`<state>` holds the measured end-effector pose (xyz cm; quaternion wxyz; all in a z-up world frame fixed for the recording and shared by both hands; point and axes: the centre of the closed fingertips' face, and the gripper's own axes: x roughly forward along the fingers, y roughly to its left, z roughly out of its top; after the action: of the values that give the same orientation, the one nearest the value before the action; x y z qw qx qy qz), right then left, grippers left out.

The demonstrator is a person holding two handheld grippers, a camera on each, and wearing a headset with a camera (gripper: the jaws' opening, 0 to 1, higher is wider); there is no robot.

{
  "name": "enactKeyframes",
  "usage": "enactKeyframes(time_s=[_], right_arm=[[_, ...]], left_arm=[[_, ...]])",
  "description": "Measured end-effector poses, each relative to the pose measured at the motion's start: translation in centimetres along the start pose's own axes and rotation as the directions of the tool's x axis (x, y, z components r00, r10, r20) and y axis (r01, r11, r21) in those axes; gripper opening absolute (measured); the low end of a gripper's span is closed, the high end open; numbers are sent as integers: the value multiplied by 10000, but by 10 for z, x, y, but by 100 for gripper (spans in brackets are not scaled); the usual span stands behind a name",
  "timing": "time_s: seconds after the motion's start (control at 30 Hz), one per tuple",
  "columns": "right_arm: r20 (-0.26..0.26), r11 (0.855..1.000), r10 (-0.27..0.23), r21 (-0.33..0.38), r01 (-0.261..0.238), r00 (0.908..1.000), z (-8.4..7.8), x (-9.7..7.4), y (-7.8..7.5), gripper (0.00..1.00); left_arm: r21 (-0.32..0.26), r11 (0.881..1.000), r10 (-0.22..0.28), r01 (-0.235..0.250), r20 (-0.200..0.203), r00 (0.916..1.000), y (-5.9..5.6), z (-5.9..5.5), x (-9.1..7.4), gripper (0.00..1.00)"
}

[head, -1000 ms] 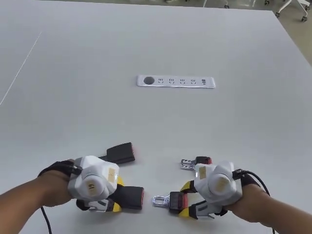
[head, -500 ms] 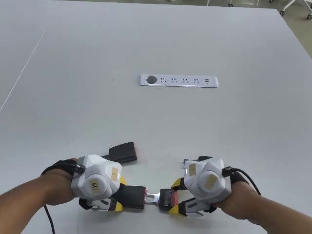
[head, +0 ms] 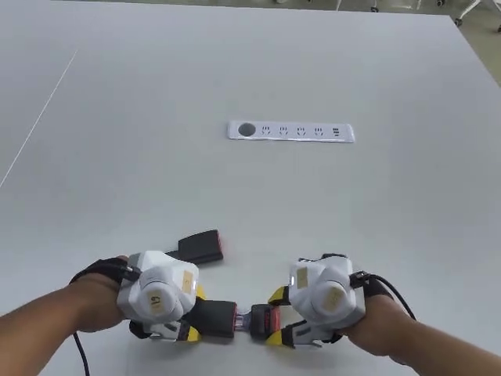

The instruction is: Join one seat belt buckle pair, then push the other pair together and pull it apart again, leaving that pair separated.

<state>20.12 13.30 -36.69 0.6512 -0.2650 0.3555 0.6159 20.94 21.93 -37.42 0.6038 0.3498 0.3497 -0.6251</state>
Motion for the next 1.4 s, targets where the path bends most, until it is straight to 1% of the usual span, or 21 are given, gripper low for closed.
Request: enactKeyframes(time_s=[0.03,0.17,0.3,0.4,0.43,0.47,0.5,0.6,0.63,0.73,0.8,0.9,1.03,1.13,1.3,1.4], right_arm=[[-32,9999,10,169,-10,10000,-1,1,1,31],[25,9994,28,339,-29,10000,1,3,0,31],[77,9997,78,244,-80,9999,8,7,0,31],[32,9993,111,344,-112,9999,12,12,1,30],[-18,9990,111,429,-110,9999,14,12,1,30],[-403,9996,166,216,-158,9990,15,10,-2,30],[-395,9999,113,124,-108,9992,18,12,-3,30],[-357,9998,138,172,-132,9993,17,11,-3,30],[-316,9998,122,166,-116,9994,15,11,-2,30],[-345,10000,83,3,-83,9994,15,11,0,31],[-355,10000,43,-35,-45,9994,15,11,0,31],[-348,10000,1,-13,-2,9994,13,11,1,31],[-308,9998,-35,-176,29,9995,13,10,2,31],[-172,9997,-34,-239,30,9998,12,10,3,31],[12,9986,-165,-512,165,9999,12,9,3,31],[134,9980,-258,-574,265,9996,13,8,5,31]], left_arm=[[-70,10000,11,-11,24,10000,0,0,0,32],[-260,9996,70,-68,89,9999,0,1,0,32],[-92,10000,20,-20,-42,10000,-1,2,1,32],[-105,9999,-34,33,-76,10000,0,1,1,32],[168,9996,-217,227,-547,9983,-2,-6,0,32],[472,9983,-347,347,-3,9994,-3,4,3,32],[109,9997,-207,210,-218,9995,-2,0,1,32],[178,9996,-208,215,-358,9991,0,1,-1,32],[165,9997,-193,200,-362,9992,0,1,-1,32],[72,9997,-231,232,-182,9996,1,0,-3,32],[280,9992,-292,299,-248,9993,1,0,-3,32],[344,9989,-324,333,-254,9992,2,0,-3,32],[272,9994,-225,223,70,9997,1,-1,-5,32],[350,9991,-229,223,167,9996,2,-1,-4,32],[464,9986,-274,250,516,9983,1,-1,-4,32],[469,9986,-269,239,652,9975,0,-2,-5,32]])
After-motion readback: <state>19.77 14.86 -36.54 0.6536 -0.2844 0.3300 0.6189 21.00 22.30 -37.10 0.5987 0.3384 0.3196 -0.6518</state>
